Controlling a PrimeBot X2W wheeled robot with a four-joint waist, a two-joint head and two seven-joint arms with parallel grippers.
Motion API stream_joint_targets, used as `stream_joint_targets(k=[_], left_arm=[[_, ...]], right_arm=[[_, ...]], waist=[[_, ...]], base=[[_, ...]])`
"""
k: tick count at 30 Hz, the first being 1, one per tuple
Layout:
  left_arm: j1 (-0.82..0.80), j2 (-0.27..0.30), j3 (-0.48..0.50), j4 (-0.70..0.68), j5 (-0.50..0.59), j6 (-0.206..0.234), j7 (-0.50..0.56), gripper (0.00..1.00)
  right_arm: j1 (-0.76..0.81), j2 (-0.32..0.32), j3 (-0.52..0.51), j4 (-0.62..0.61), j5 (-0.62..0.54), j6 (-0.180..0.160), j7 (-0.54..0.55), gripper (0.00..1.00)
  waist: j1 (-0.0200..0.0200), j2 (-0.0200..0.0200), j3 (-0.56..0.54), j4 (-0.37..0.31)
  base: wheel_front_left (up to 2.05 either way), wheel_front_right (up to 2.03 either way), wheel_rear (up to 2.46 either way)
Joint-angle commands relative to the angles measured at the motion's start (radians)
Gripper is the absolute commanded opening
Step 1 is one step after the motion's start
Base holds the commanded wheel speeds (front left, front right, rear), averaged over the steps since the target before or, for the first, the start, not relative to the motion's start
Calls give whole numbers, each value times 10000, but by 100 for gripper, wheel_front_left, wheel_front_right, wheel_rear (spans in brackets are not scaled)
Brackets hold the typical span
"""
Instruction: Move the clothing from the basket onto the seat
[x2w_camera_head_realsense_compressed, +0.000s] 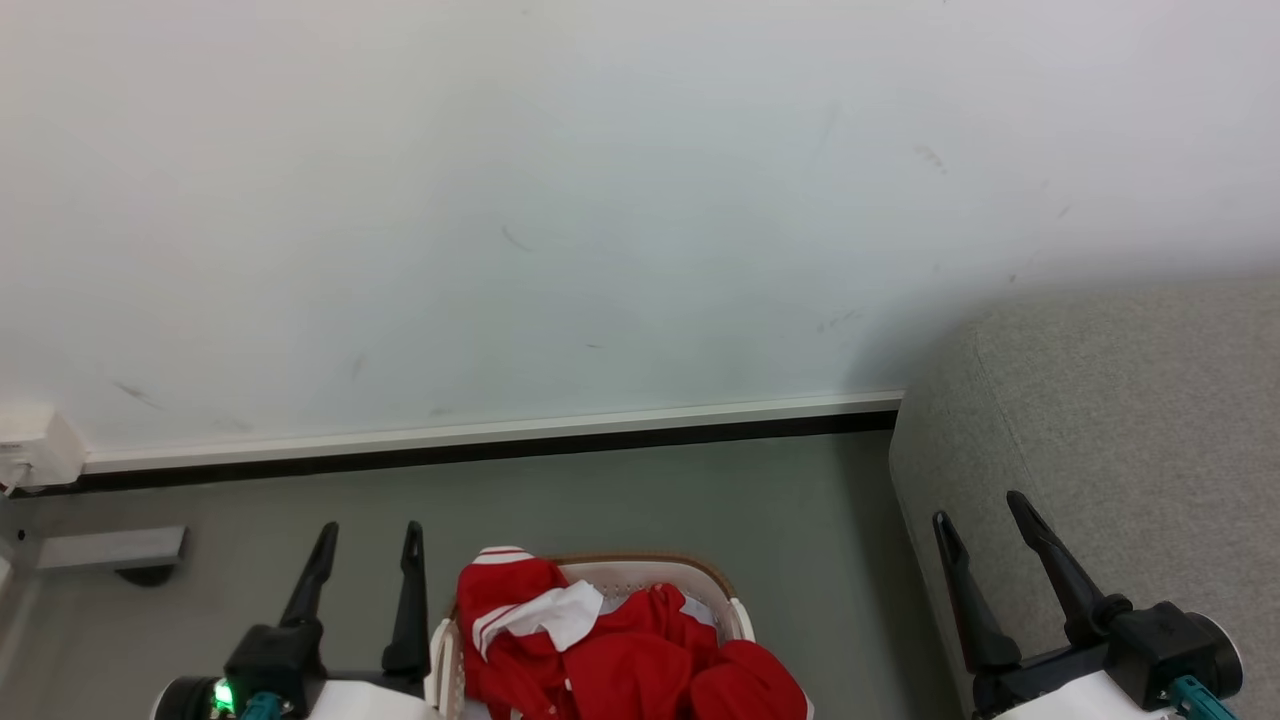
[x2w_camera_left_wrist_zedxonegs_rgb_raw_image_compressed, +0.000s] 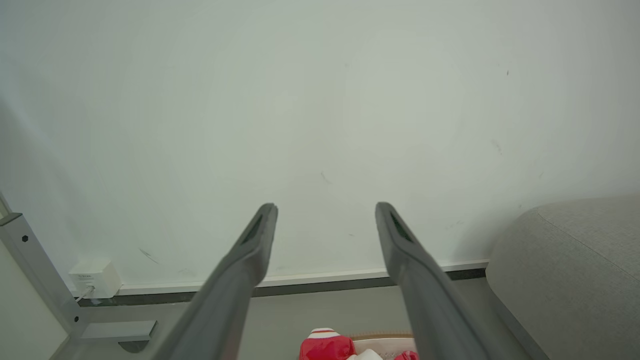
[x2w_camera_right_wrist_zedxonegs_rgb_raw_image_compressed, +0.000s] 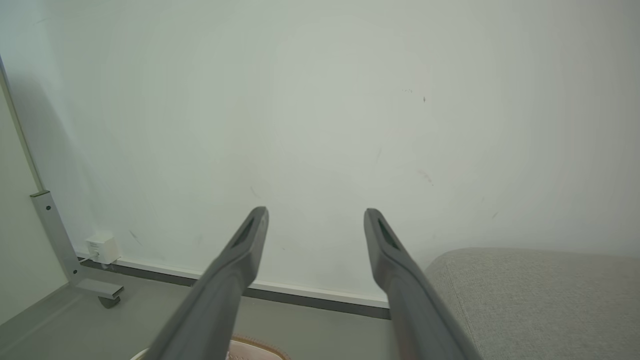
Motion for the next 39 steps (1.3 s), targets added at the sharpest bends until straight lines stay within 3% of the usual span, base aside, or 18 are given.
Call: stream_joint_targets(k=[1,23,39], left_arm=[[31,66,34,-13,4,43,-7,100],[-46,57,54,-66,-248,34,-7,100],[-393,56,104,-23,-318,-28,-7,100]], right_arm=[[-28,-34,-20,-14,-54,-21,-33,100],[-111,66,-275,-223,213,-21,-33,100],[-485,111,-482,-597,258,-21,-32,100]], waist=[[0,0,-4,-5],[0,0,90,-105],[0,0,905,-693]], base=[[0,0,0],[0,0,0],[0,0,0]])
